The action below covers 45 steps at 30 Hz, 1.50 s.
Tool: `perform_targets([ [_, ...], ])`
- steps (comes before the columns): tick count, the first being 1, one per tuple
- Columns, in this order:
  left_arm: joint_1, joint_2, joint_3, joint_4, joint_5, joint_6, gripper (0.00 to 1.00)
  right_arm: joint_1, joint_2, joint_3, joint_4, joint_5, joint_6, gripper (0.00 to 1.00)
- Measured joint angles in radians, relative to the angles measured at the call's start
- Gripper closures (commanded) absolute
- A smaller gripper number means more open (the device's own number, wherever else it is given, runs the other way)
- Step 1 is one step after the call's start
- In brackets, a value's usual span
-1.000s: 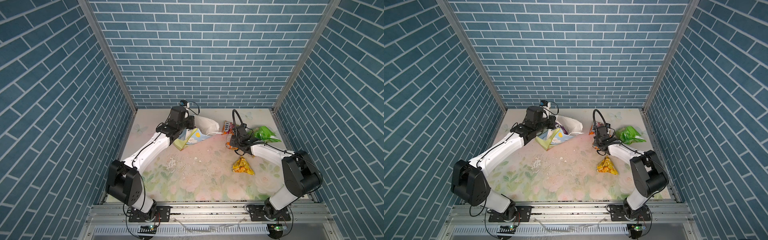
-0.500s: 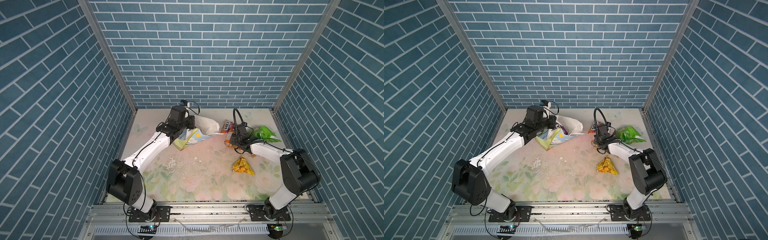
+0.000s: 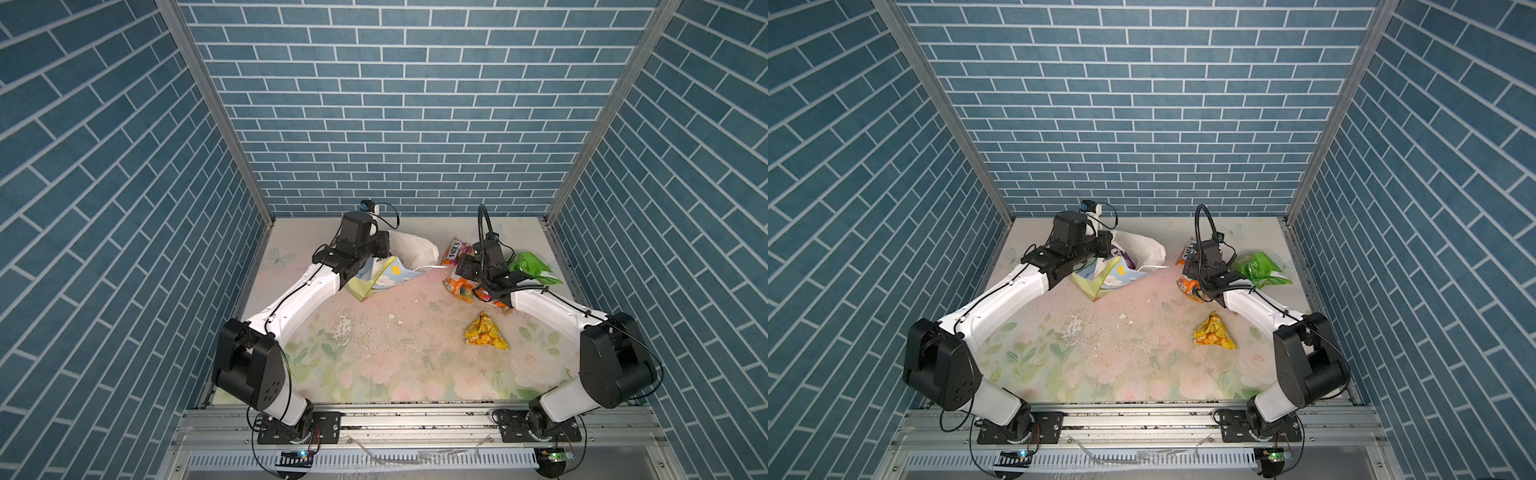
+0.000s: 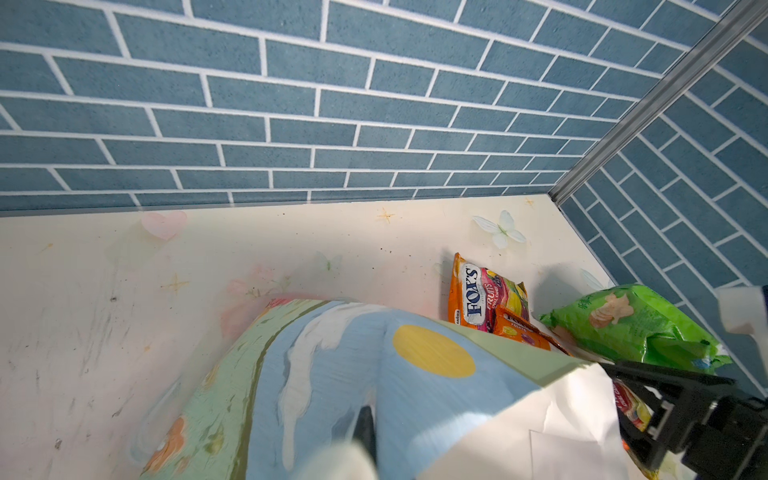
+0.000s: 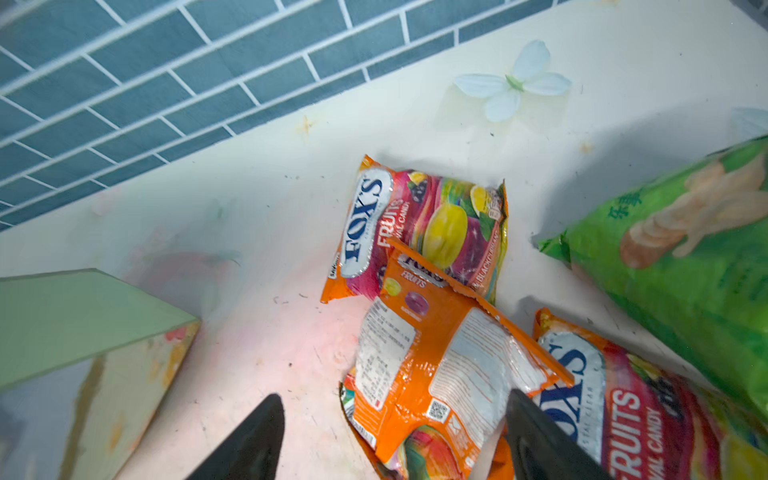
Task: Take the snacks out of the paper bag
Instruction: 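Lower the orange packet onto the FOX'S packets and open the right gripper, then raise the right gripper back toward the bag while the left gripper lifts the bag upright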
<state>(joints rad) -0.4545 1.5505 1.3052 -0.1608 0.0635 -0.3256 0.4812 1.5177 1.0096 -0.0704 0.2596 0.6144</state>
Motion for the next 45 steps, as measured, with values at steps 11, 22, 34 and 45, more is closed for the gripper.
perform_targets([
  [11,0.000,0.000,0.006,-0.013,-0.035,0.009,1.00,0.034,-0.064,0.029,0.039,-0.105,-0.062,0.19],
  [22,0.010,0.042,0.083,-0.081,-0.060,0.027,1.00,0.234,-0.079,0.187,0.027,-0.130,-0.256,0.20],
  [34,0.062,0.094,0.221,-0.208,-0.079,0.056,1.00,0.238,-0.092,0.188,0.027,-0.172,-0.282,0.19],
  [45,0.173,0.100,0.292,-0.306,-0.136,0.106,1.00,0.238,-0.090,0.200,0.034,-0.182,-0.306,0.16],
])
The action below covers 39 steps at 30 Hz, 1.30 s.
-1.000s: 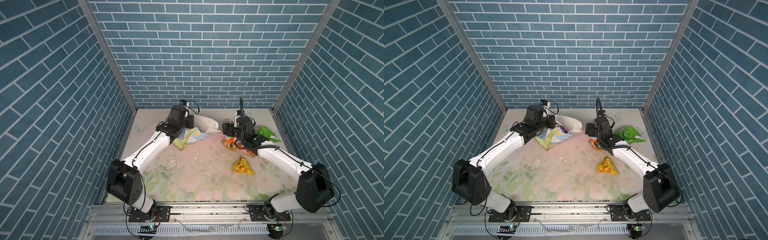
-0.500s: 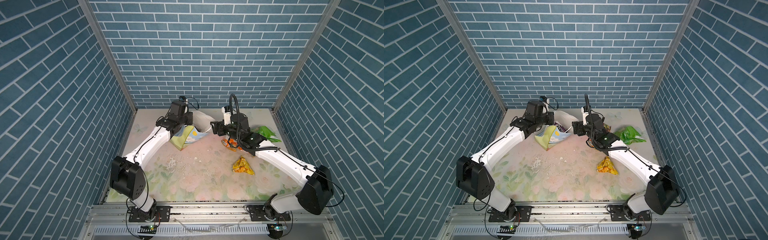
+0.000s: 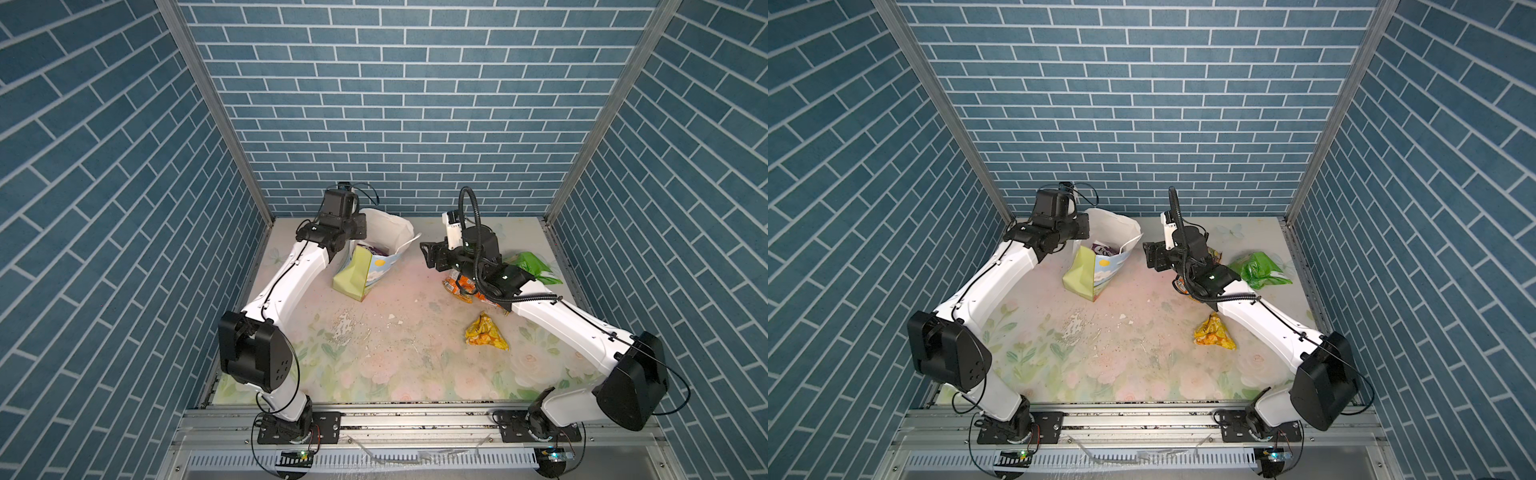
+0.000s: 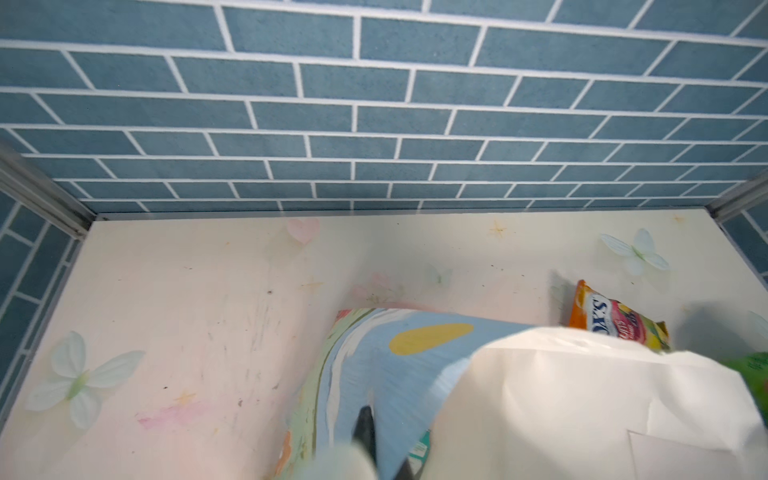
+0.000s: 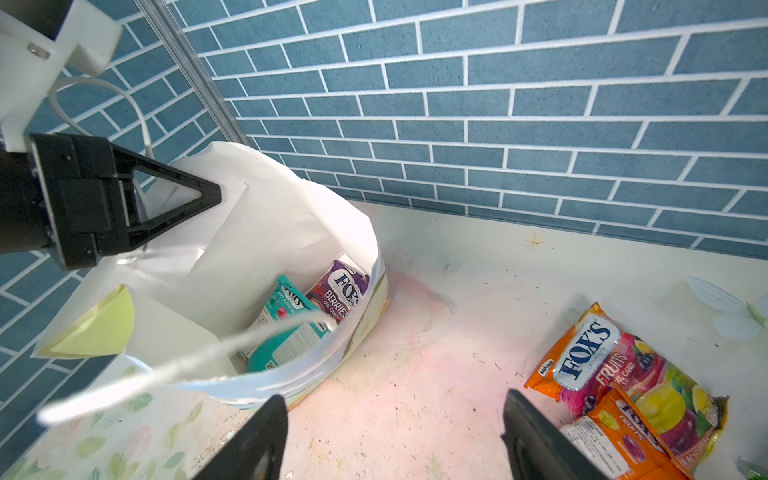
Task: Take the snacks out of the paper bag
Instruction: 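Raise the right gripper back toward the bag while the left gripper lifts the bag upright, then move the right gripper over the bag opening and lower it inside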
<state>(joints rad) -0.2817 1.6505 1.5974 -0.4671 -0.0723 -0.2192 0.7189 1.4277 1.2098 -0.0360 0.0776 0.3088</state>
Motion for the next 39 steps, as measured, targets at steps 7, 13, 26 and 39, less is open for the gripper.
perform_targets([
  [7,0.092,0.081,0.150,-0.031,-0.058,0.106,1.00,0.000,0.002,0.004,0.016,-0.021,0.006,0.16],
  [13,0.096,0.214,0.332,-0.043,-0.084,0.217,1.00,0.000,0.001,-0.038,0.051,-0.030,0.034,0.16],
  [26,0.018,0.249,0.256,0.012,-0.061,0.264,1.00,0.000,0.000,-0.110,0.115,-0.079,0.099,0.16],
  [39,-0.139,0.245,0.219,0.005,-0.039,0.216,1.00,0.000,0.026,-0.167,0.232,-0.120,0.152,0.23],
])
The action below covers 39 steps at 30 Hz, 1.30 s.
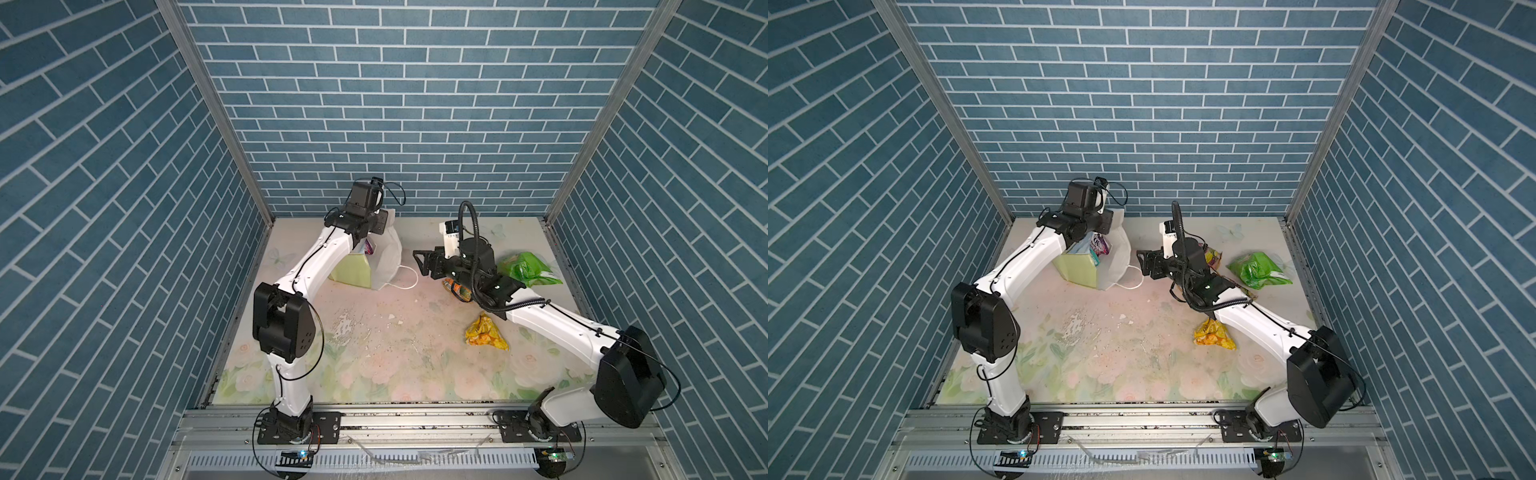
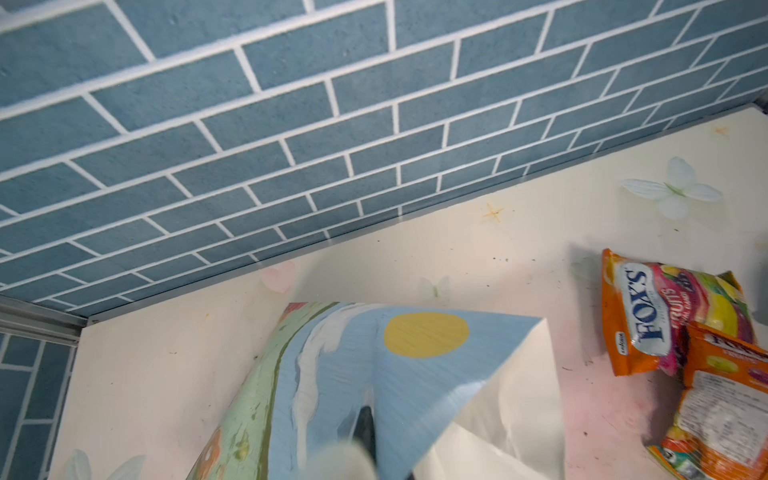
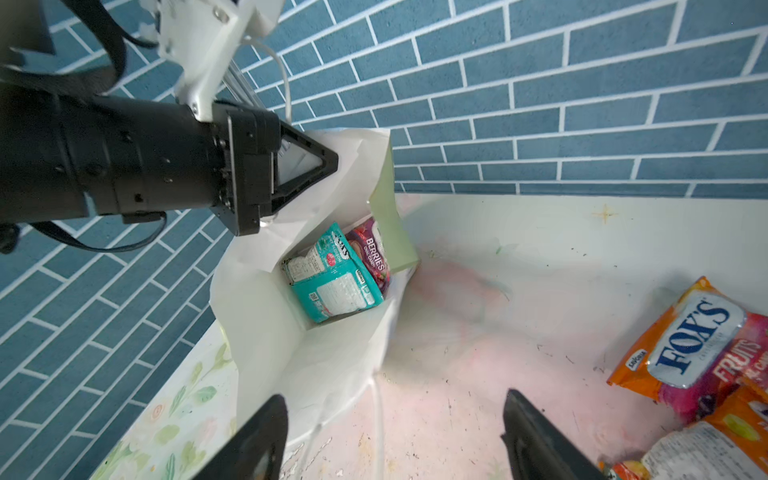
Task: Take the snacks out of the paper bag
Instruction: 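Move the right gripper over the bag opening and lower it inside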
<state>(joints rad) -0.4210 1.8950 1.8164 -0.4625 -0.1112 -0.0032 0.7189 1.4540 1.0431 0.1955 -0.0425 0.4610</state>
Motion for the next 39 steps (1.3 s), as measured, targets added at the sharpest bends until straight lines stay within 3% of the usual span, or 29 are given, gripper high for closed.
perform_targets([
  [8,-0.083,-0.001,-0.007,-0.033,-0.024,0.001,1.00,0.001,0.048,-0.071,0.079,-0.036,0.073,0.37],
  [13,-0.082,-0.004,-0.016,-0.033,-0.010,-0.008,1.00,0.014,0.099,-0.098,0.160,-0.067,0.114,0.57],
  [26,-0.080,-0.004,-0.006,-0.057,0.061,-0.035,1.00,0.058,0.277,-0.098,0.322,-0.133,0.115,0.59],
  [39,-0.088,-0.006,0.027,-0.092,0.139,-0.014,1.00,0.090,0.354,-0.089,0.341,-0.122,0.034,0.59],
])
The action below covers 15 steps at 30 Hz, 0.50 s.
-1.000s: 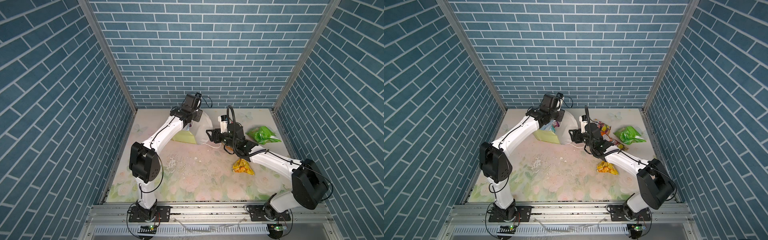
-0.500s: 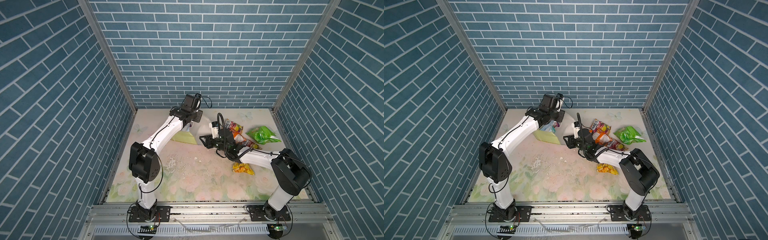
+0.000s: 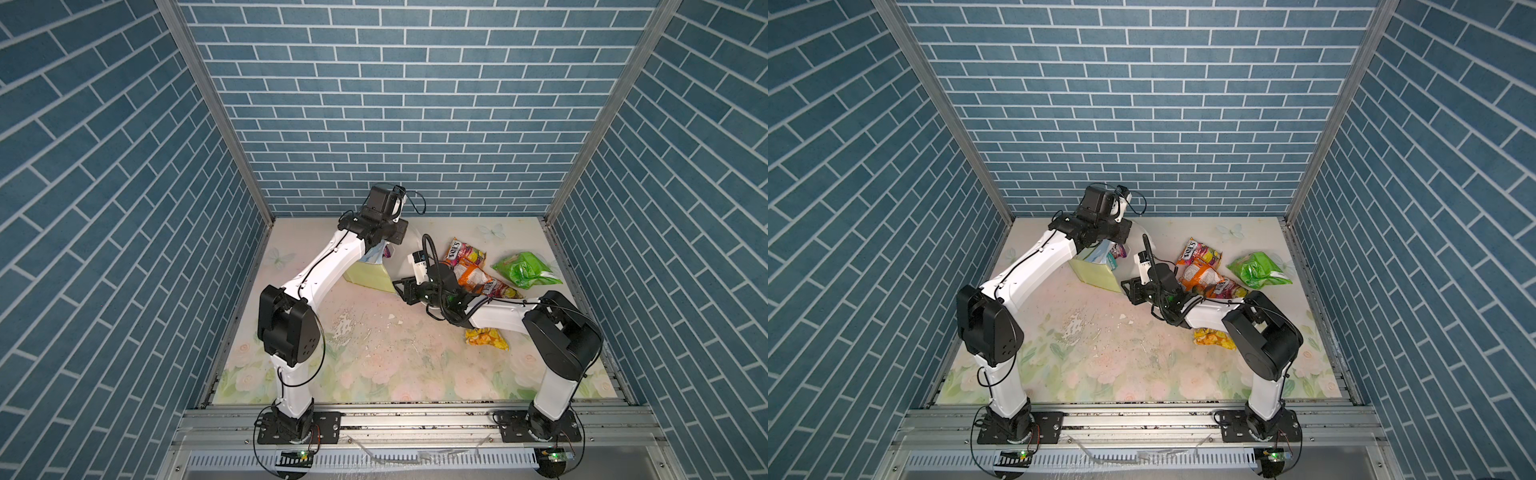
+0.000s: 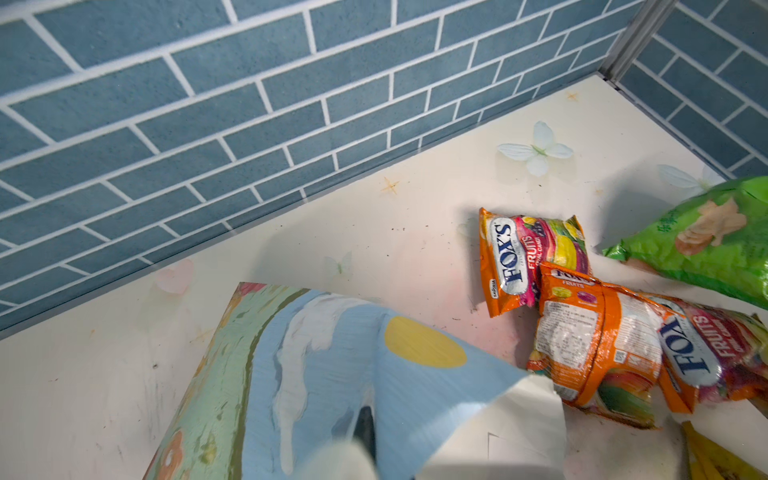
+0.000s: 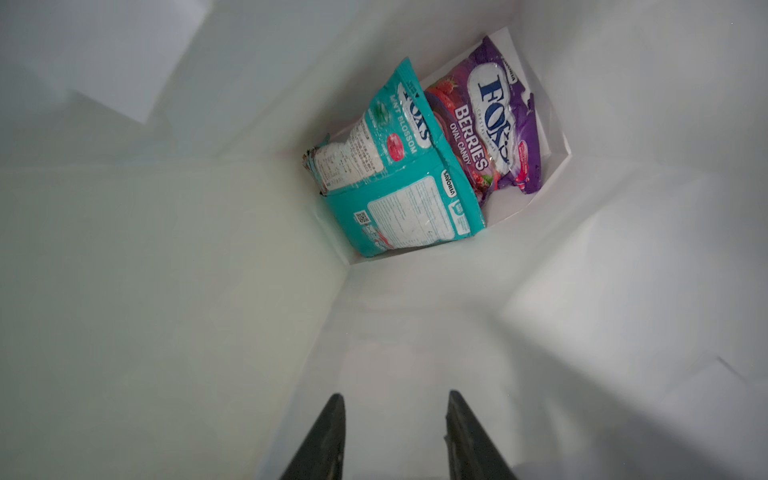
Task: Take the snacks out of the paper bag
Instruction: 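Move the right gripper over the bag opening and lower it inside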
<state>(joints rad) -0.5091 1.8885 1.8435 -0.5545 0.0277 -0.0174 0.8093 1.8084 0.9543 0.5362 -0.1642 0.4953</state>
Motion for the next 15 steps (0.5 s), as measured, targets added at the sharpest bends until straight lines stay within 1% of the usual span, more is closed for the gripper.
perform_targets([
  [7,-0.041,0.000,0.000,-0.001,0.025,0.100,1.00,0.022,0.002,0.032,-0.068,0.068,-0.053,0.58],
  [15,-0.051,-0.023,-0.019,0.012,0.091,0.143,1.00,0.024,0.003,0.034,-0.092,0.076,-0.058,0.56],
])
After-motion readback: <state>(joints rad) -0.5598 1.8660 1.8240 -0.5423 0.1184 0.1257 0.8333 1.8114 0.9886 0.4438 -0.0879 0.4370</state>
